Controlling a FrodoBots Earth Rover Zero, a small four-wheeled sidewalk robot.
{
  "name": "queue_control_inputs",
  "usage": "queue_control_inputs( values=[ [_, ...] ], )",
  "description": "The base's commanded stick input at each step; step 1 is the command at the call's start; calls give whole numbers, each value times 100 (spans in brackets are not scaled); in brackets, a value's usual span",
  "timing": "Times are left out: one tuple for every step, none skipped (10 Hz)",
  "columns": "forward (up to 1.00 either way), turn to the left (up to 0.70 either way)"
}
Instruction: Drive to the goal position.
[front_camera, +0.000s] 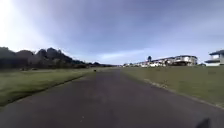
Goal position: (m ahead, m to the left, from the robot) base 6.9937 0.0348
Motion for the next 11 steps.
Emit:
queue_control_inputs(
  values=[
    [100, 0],
    [100, 0],
    [100, 0],
    [100, 0],
    [100, 0],
    [100, 0],
    [100, 0],
    [100, 0],
    [100, 0],
    [100, 0],
    [100, 0]
  ],
)
